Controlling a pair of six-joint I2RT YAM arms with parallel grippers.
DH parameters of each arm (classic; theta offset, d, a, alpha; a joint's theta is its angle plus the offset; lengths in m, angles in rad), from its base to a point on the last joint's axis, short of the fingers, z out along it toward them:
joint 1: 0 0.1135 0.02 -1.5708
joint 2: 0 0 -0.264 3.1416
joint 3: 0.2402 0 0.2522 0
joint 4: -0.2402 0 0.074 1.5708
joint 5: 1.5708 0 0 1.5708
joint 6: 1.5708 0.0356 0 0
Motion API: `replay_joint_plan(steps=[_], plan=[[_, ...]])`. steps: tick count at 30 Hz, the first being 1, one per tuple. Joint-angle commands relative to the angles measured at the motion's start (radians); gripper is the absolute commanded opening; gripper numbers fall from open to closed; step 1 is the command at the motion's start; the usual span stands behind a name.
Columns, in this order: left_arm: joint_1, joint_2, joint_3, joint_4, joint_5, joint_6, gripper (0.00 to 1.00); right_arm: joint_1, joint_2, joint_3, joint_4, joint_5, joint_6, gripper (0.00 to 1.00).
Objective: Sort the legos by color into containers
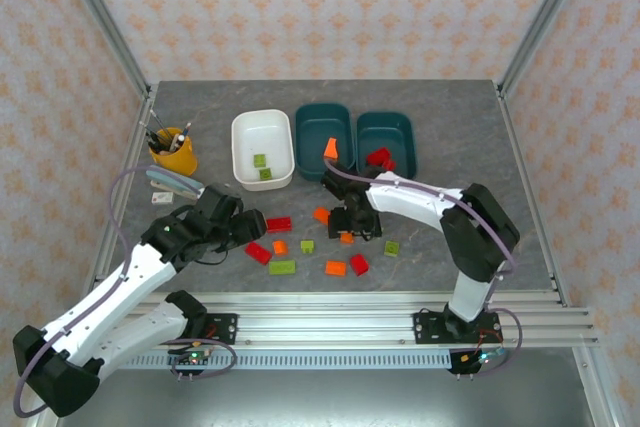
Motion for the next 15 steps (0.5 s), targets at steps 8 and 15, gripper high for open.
replay_joint_plan(steps=[8,15], plan=[[-0.008,-0.040,-0.020,-0.010,0.008,-0.018,0.70,0.006,0.079,-0.023,0.105,0.020,0.126,0.49],[-0.008,-0.051,-0.012,-0.001,0.005,-0.023,0.70,0.007,0.048,-0.005,0.088,0.058,0.113,0.28]])
